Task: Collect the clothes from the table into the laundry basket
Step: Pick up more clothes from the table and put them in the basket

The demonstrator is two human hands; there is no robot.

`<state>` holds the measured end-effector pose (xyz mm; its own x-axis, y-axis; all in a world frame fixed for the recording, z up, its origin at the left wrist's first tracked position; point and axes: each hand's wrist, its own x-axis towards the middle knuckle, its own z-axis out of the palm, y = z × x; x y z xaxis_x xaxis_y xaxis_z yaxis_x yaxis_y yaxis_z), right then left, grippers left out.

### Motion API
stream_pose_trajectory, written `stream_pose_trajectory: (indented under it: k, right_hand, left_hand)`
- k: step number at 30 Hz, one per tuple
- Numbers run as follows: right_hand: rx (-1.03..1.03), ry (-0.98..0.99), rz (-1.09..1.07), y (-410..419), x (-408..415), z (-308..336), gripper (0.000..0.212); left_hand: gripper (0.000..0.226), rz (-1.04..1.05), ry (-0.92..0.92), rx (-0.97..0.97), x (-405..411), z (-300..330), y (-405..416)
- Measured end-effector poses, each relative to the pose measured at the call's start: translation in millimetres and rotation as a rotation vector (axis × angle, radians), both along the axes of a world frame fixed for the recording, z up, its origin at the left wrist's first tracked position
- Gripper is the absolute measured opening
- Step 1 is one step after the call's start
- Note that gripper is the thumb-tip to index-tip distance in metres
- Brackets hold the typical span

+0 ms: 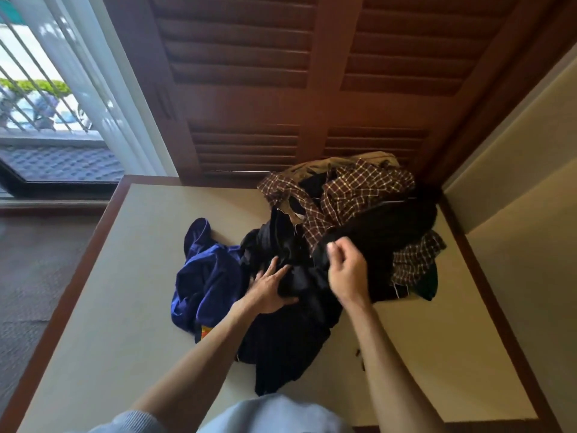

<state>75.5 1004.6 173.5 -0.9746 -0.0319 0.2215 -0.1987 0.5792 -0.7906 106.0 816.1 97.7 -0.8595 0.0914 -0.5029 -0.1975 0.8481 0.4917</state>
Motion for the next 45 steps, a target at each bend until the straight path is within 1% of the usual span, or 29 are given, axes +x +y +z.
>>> stream_pose_trajectory:
  k: [2,4,6,7,8,9,12,14,15,17,19,20,21,23,24,25,27,29,31,34,35,37,38,39,40,41,42,43,45]
  right_hand:
    - [-0.039,-0.155,0.259,-26.1,28.7,-2.6,0.027]
    - [0.036,-0.434,0.524,-43.4,57.9,-16.3,0.026]
    - [0.185,-0.667,0.728,-52.2,85.6,-35.7,0.021]
    - [0.244,-0.723,0.778,-56.8,95.6,-41.5,0.019]
    - [0.251,-0.758,0.801,-60.7,101.5,-41.9,0.019]
    - [0.248,-0.766,0.807,-64.5,102.1,-39.7,0.020]
    - [0.316,-0.683,0.853,-69.1,89.8,-25.4,0.024]
    - [0.203,-0.682,0.803,-61.3,81.3,-16.7,0.028]
    - [0.075,-0.700,0.705,-53.6,81.2,-10.8,0.021]
    - [-0.106,-0.549,0.410,-28.3,78.0,-10.6,0.017]
    - [-0.090,-0.356,0.060,-0.4,72.6,-20.5,0.022]
    - [-0.014,-0.345,-0.056,10.8,70.8,-26.4,0.037]
    - [0.029,-0.445,-0.103,16.5,70.8,-28.7,0.059]
    - [-0.120,-0.817,-0.077,12.5,79.0,-33.1,0.089]
    - [-0.254,-0.956,-0.047,2.2,86.7,-34.1,0.095]
    - [-0.358,-1.017,-0.033,-11.2,93.3,-36.2,0.099]
    - [-0.453,-0.985,-0.034,-36.4,101.0,-47.2,0.110]
    - [-0.499,-0.916,-0.107,-53.7,99.3,-54.1,0.111]
    - [-0.576,-0.870,-0.199,-57.6,85.0,-54.4,0.091]
    - [-0.615,-0.763,-0.192,-52.9,61.3,-40.4,0.077]
    - [-0.576,-0.657,-0.177,-50.6,56.1,-31.4,0.077]
    - [-0.408,-0.335,-0.147,-44.8,52.4,-10.0,0.080]
    - [-0.293,-0.157,-0.122,-42.8,53.2,-2.3,0.082]
    - [-0.154,-0.007,-0.094,-42.2,54.7,5.9,0.084]
    - [0.004,0.100,-0.077,-44.1,55.4,10.6,0.085]
    - [0.172,0.154,-0.061,-47.7,55.4,12.6,0.087]
    - [0.348,0.148,-0.028,-52.2,56.7,8.5,0.090]
    - [0.504,0.084,0.035,-55.3,57.9,-1.1,0.095]
    - [0.705,-0.122,0.211,-56.2,57.6,-31.7,0.099]
  left_hand:
    - [0.078,0.175,-0.077,0.394,-5.6,11.1,-14.1]
    - [0.058,0.453,-0.045,0.764,-8.8,25.7,-32.7]
    - [0.045,0.670,-0.031,0.948,-10.0,43.0,-43.5]
    - [0.038,0.702,-0.014,0.965,-9.6,51.4,-41.9]
    - [0.033,0.673,0.010,0.919,-8.2,57.0,-37.9]
    - [0.038,0.577,0.040,0.830,-5.3,60.4,-30.9]
    - [0.076,0.157,0.077,0.238,6.9,37.3,-2.8]
    - [0.082,0.153,0.085,0.039,13.1,20.9,5.0]
    - [0.082,0.215,0.108,0.011,15.6,17.5,2.4]
    - [0.085,0.297,0.217,-0.083,24.0,19.7,-8.5]
    - [0.093,0.340,0.296,-0.195,31.6,17.7,-22.5]
    - [0.098,0.358,0.283,-0.222,34.5,15.0,-28.8]
    - [0.100,0.367,0.246,-0.221,36.3,12.4,-31.9]
    - [0.097,0.367,0.155,-0.156,37.7,5.9,-31.4]
    - [0.093,0.362,0.136,-0.126,38.4,4.3,-29.6]
    - [0.090,0.364,0.131,-0.109,39.1,4.3,-27.7]
    - [0.084,0.375,0.121,-0.108,37.9,6.4,-26.5]
    - [0.076,0.366,0.081,-0.097,31.5,13.2,-28.8]
    - [0.061,0.355,0.064,-0.068,24.5,21.9,-26.3]
    - [0.047,0.342,0.218,-0.015,20.7,41.9,-13.9]
    - [0.044,0.383,0.283,0.116,20.0,50.8,-11.5]
    - [0.048,0.516,0.318,0.565,16.0,62.1,-11.9]
    - [0.057,0.580,0.290,0.782,14.9,64.7,-13.3]
    - [0.067,0.623,0.253,0.915,14.5,62.8,-14.3]
    - [0.072,0.636,0.203,0.946,16.2,61.1,-14.1]
    - [0.069,0.617,0.166,0.936,19.9,54.9,-15.3]
    - [0.055,0.587,0.126,0.903,25.6,45.2,-17.8]
    - [0.041,0.589,0.088,0.838,31.0,36.3,-20.3]
    - [0.037,0.601,0.043,0.614,38.4,16.4,-28.9]
